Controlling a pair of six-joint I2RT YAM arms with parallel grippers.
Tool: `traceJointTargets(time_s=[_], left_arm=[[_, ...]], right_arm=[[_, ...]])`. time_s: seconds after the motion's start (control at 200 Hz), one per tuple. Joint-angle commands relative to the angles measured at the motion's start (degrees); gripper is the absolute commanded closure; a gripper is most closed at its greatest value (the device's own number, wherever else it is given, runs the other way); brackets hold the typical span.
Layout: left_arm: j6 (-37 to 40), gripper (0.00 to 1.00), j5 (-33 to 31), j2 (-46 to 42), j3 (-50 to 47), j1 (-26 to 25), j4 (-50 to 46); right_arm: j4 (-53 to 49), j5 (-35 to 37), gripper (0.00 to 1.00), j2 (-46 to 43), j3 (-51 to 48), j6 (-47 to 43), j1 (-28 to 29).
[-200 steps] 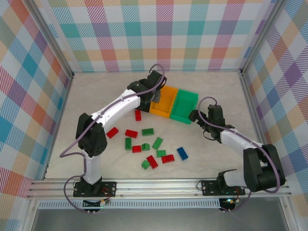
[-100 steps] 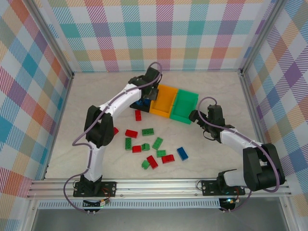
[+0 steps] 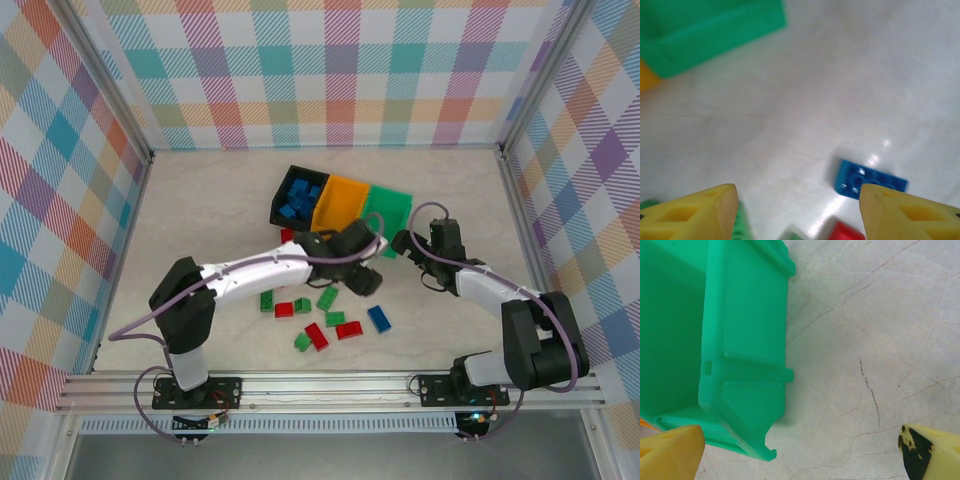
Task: Sort the legos into containers by color
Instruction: Pick up the lego from the middle-left of the table.
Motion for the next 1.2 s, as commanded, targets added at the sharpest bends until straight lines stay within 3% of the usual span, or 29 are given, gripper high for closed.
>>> traceJointTargets(time_s=[0.0,0.21,0.3,0.41,0.945,1.195], left_arm=[[1.52,0.34,1.39,1.54,-0.83,-3.17,-0.95],[1.60,0.28,9.28,4.99,-1.52,-5.45,-0.35],[1.75,0.17,9.06,6.99,-0.51,-6.39,-1.24],[1.59,0.16,9.32,9.79,1.33,-6.71,-2.52],[3.71,0.19,1.59,17.38,8.20,-8.21,-9.07],[3.23,0.36,1.93,17.34,7.87,-8.29,-8.03]], right_arm=[[1.09,-0.53,0.01,0.05,0.57,0.45,0.01],[1.25,-0.79,0.01,0.10,0.51,0.53,-0.04],[0.95,-0.72,0.01,0.20,0.61,0.46,0.01],[0.87,-0.65,0.01,0.13,0.66,0.44,-0.01],[0.98,-0.89,0.01,0.20,0.74,0.63,-0.02],[0.90,-0.78,0.01,0.23,0.69,0.58,-0.06]])
